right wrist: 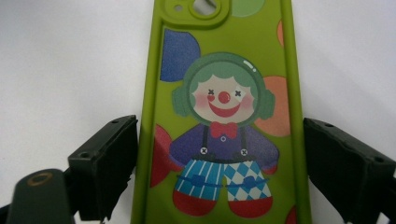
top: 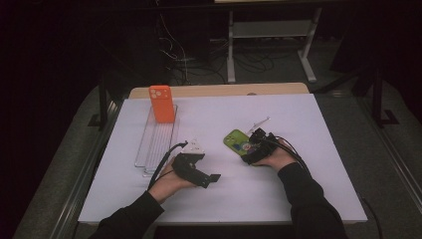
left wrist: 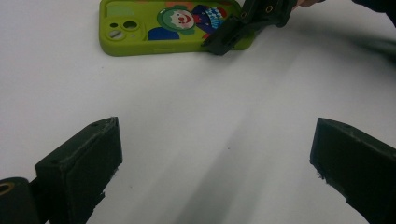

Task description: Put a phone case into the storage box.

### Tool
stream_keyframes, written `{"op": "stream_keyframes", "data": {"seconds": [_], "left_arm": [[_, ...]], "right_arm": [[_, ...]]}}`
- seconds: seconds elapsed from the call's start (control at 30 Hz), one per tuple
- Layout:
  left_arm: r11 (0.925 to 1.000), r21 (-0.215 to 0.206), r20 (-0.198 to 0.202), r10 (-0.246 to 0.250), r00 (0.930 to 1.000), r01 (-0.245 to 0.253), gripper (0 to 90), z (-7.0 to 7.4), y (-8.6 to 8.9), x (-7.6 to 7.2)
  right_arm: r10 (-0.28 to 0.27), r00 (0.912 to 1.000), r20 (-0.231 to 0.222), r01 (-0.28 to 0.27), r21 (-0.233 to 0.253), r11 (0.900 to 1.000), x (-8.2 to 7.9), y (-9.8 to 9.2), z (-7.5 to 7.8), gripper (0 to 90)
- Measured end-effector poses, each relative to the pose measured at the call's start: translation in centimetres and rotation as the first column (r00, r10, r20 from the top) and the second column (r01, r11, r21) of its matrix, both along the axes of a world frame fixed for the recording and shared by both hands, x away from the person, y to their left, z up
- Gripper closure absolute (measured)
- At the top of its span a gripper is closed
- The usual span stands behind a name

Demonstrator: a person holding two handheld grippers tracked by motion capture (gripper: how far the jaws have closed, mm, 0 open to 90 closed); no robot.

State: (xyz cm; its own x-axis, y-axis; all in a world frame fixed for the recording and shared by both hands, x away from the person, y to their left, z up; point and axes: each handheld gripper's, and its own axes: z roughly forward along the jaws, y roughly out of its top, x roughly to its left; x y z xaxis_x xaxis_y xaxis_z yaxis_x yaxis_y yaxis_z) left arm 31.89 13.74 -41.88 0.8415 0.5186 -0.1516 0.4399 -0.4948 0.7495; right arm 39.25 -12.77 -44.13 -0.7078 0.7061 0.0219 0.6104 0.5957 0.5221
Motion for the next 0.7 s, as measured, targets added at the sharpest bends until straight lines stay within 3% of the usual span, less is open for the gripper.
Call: {"op": "stream_keyframes", "data": {"seconds": [0.13, 0.7], "left_arm": [[1.0000, 0.001, 0.002, -0.002, 1.0000, 0.002, 1.6, 0.00, 0.00, 0.00], [0.9990, -0.043, -0.042, -0.007, 0.9991, 0.005, 1.5, 0.08, 0.17, 0.36]], "right_arm": [[-0.009, 1.0000, -0.001, 0.009, 0.023, 1.000, -0.06, -0.25, -0.18, 12.6], [-0.014, 0.9999, -0.002, 0.014, 0.024, 1.000, -0.19, -0.25, -0.14, 15.4]]}}
